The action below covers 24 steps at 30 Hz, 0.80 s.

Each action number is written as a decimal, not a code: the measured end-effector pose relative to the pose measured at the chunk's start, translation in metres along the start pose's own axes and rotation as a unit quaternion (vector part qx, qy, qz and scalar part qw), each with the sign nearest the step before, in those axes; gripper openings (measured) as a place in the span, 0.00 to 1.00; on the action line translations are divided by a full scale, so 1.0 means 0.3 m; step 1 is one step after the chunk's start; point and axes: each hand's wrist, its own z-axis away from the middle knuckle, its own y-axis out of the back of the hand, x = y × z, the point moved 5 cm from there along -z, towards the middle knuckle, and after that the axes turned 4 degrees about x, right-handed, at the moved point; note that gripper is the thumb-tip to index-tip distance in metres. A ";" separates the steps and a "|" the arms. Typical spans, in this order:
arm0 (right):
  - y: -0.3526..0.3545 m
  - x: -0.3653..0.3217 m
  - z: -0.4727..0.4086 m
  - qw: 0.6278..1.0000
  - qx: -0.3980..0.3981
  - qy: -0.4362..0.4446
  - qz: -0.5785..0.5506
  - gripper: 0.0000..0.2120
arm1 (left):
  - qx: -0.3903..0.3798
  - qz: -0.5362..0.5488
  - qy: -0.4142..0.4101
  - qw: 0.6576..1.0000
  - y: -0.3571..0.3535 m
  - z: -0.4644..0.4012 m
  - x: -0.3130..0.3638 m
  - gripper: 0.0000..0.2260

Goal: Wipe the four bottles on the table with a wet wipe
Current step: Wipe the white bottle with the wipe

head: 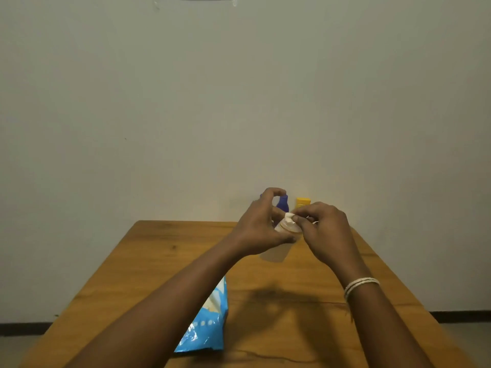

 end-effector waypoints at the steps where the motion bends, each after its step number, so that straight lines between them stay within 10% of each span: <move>1: -0.004 -0.038 0.013 1.000 0.006 0.010 0.009 0.08 | -0.002 0.002 -0.009 1.000 0.016 0.017 0.016 0.40; 24: -0.042 -0.072 0.325 0.983 -0.013 0.182 -0.027 0.15 | 0.076 0.222 0.083 0.968 0.284 0.083 -0.010 0.07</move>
